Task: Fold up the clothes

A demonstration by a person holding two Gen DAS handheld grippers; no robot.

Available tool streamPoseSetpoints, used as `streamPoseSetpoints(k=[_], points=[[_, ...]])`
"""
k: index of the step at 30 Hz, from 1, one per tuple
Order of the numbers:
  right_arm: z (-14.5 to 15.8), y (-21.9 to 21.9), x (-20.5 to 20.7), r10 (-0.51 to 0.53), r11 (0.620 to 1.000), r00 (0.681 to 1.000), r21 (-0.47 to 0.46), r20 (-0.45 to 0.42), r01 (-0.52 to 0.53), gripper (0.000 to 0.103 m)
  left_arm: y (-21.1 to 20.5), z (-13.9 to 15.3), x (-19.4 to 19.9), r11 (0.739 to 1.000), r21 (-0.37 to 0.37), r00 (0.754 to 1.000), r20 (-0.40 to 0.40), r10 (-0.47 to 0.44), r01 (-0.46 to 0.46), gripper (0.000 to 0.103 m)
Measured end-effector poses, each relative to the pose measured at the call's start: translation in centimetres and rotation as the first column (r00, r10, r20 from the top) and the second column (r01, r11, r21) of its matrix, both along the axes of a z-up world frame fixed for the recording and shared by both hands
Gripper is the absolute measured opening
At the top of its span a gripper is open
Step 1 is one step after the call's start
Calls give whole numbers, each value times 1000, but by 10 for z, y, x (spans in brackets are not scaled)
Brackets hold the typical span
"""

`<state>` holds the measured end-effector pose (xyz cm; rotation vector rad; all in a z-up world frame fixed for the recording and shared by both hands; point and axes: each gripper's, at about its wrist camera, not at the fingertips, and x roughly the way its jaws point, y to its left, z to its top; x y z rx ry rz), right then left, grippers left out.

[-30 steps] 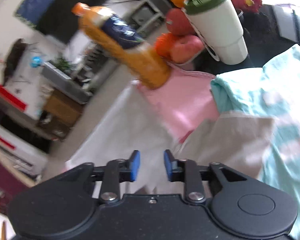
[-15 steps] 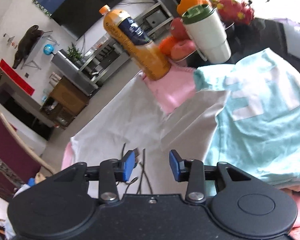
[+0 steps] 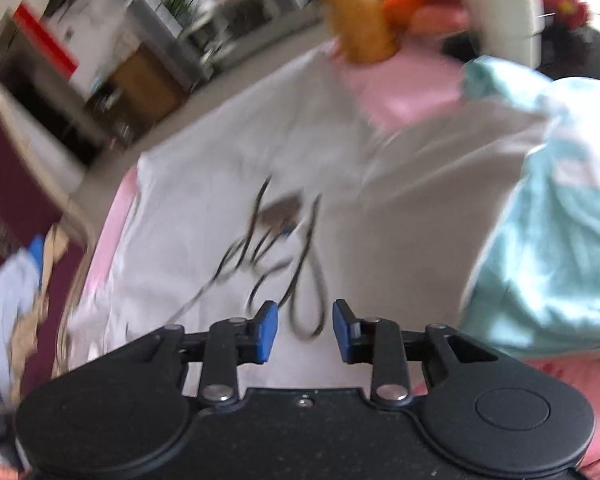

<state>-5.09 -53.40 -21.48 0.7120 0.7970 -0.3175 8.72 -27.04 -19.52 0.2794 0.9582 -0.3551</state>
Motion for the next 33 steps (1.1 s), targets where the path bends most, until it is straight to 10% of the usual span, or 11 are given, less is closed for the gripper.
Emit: streamPoseSetpoints(k=[14, 26, 33], points=[[-25, 9, 24, 70, 996, 996, 65, -47, -67, 33, -35, -20, -20, 982, 23, 982, 33, -186, 186, 40], [-25, 29, -19, 115, 993, 986, 41, -120, -111, 26, -38, -18, -92, 875, 252, 895, 65, -440, 412, 34], [37, -28, -49, -105, 991, 982, 100, 159, 90, 41, -27, 50, -45, 960, -7, 952, 126, -278, 281, 46]])
